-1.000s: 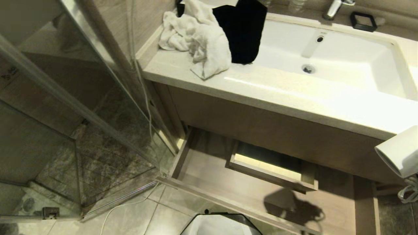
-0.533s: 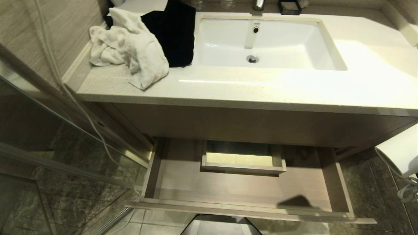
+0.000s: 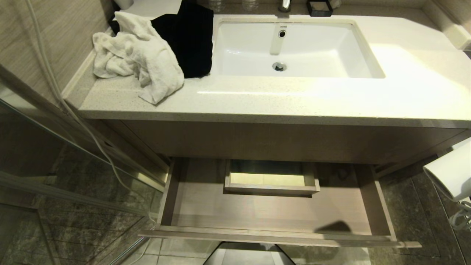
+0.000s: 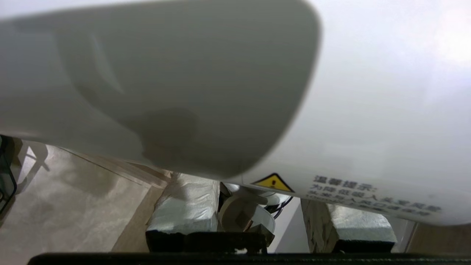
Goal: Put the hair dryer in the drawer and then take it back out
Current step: Place it on the countertop
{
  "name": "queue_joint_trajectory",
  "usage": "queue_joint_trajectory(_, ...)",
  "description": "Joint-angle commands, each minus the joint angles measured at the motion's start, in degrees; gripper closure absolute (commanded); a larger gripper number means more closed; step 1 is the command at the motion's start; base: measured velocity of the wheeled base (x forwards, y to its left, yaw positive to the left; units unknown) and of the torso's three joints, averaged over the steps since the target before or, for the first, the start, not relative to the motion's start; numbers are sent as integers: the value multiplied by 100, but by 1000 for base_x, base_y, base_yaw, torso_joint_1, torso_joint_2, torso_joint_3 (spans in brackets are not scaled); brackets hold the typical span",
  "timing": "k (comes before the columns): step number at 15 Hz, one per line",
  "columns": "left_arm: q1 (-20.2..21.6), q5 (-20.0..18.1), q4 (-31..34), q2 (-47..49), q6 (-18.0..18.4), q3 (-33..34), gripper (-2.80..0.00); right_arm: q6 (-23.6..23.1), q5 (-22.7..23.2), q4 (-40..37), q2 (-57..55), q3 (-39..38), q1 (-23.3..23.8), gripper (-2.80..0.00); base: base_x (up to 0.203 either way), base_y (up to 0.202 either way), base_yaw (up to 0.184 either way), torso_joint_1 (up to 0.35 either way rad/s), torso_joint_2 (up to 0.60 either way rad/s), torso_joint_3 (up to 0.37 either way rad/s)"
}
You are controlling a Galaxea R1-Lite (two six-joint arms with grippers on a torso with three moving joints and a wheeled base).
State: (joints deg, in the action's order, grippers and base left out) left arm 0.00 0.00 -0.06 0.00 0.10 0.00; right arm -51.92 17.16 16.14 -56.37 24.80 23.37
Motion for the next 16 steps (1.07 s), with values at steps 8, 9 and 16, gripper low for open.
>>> queue_joint_trajectory(8,0,0,-3,-9,-1,0,0,-11,-90,21,-58,69,1,0,0,0,0,0,0,0)
queue_joint_trajectory(9,0,0,-3,0,-1,0,0,-11,-108,21,-50,78,1,0,0,0,0,0,0,0)
queue_joint_trajectory(16,0,0,-3,-7,-1,0,0,-11,-96,77,14,89,62,0,0,0,0,201,32,233)
